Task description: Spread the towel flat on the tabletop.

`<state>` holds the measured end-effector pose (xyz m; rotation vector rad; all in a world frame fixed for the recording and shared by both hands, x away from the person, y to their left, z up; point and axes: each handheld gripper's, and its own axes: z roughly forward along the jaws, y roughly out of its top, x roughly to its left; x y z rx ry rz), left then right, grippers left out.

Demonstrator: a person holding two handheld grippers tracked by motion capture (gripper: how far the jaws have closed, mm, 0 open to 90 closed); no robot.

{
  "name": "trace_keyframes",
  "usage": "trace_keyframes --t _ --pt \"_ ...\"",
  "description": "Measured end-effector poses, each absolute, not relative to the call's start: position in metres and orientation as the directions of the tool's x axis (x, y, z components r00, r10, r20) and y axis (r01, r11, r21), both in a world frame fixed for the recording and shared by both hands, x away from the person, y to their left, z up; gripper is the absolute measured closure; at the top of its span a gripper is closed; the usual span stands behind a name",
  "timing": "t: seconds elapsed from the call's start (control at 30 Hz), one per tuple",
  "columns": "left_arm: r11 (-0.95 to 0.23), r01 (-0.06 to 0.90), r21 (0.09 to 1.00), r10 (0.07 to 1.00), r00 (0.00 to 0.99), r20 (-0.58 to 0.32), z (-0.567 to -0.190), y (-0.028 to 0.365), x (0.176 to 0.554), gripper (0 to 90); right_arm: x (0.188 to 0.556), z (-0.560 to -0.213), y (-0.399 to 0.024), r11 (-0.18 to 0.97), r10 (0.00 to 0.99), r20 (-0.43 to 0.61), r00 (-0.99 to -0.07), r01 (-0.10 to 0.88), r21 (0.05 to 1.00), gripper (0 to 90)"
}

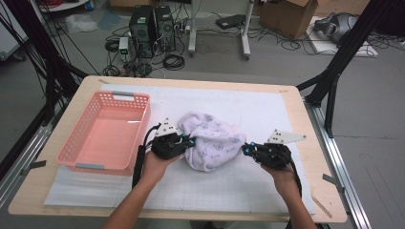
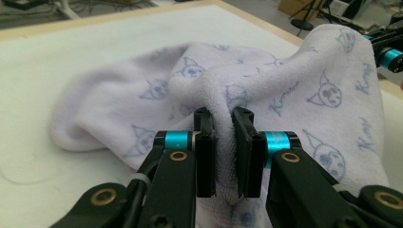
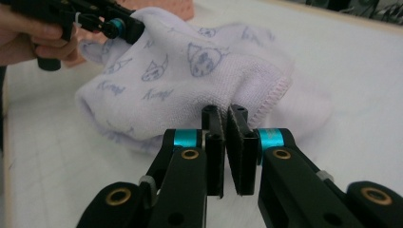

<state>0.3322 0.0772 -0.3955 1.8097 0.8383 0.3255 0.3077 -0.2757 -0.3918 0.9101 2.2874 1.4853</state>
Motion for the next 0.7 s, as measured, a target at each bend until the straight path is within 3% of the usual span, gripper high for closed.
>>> trace_keyframes --t 0.27,0.53,0.63,0.7 --pt "-0.141 0.397 0.907 0.758 0.632 -0.159 -0.398 0.086 0.348 80.2 0.355 -0.369 -0.256 0.233 0.691 0.094 -0.717 0.344 0.910 85.9" --pt "-0.107 0.407 0.907 0.819 0.554 -0.152 -0.398 0.086 0.366 79.9 0.398 -0.376 -0.241 0.262 0.774 0.049 -0.632 0.389 0.883 86.4" --pt "-0.089 0.394 0.915 0.835 0.531 -0.147 -0.400 0.086 0.372 76.5 0.410 -0.379 -0.238 0.245 0.806 0.040 -0.591 0.394 0.886 86.6" --pt "-0.091 0.404 0.910 0.844 0.516 -0.145 -0.400 0.085 0.374 67.9 0.417 -0.378 -0.238 0.212 0.826 0.052 -0.561 0.395 0.894 86.9"
